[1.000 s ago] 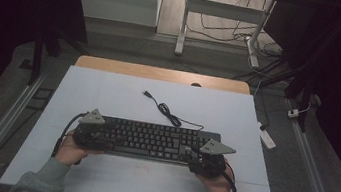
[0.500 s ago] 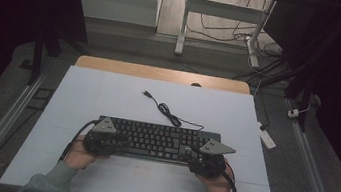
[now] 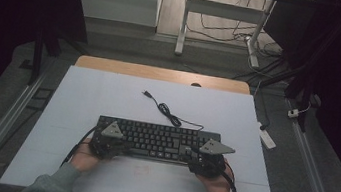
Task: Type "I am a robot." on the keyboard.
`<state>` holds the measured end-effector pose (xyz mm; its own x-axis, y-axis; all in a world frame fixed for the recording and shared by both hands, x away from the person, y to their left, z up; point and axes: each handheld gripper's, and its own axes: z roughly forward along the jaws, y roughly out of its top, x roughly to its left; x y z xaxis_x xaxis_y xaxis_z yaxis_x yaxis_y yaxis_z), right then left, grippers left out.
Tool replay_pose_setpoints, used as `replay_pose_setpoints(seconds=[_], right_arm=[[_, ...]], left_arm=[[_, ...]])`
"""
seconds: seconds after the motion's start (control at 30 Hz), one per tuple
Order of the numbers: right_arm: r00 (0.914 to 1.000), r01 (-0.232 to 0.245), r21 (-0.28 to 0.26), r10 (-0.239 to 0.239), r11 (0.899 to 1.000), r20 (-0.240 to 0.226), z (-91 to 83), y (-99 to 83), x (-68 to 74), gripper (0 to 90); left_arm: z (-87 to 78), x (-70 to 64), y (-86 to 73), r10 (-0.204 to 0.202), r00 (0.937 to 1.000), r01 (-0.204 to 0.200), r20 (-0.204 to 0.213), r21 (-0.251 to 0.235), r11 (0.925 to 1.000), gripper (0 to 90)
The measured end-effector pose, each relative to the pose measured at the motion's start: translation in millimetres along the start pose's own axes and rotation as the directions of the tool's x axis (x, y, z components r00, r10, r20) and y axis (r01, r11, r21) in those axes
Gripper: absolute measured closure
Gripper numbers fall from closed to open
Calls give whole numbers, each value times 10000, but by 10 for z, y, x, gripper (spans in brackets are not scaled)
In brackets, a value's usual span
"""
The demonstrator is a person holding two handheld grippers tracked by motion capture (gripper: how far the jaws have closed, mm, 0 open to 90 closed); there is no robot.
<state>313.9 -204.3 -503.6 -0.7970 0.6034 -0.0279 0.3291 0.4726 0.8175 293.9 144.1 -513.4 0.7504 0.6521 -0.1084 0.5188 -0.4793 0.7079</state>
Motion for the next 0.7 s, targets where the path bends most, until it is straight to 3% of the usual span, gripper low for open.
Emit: replay_pose_setpoints(seconds=[0.7], right_arm=[[10000, 0, 0, 0, 10000, 7, 1, 0, -1, 494]], left_arm=[[112, -10, -23, 113, 9999, -110, -128, 261, 9996, 890]])
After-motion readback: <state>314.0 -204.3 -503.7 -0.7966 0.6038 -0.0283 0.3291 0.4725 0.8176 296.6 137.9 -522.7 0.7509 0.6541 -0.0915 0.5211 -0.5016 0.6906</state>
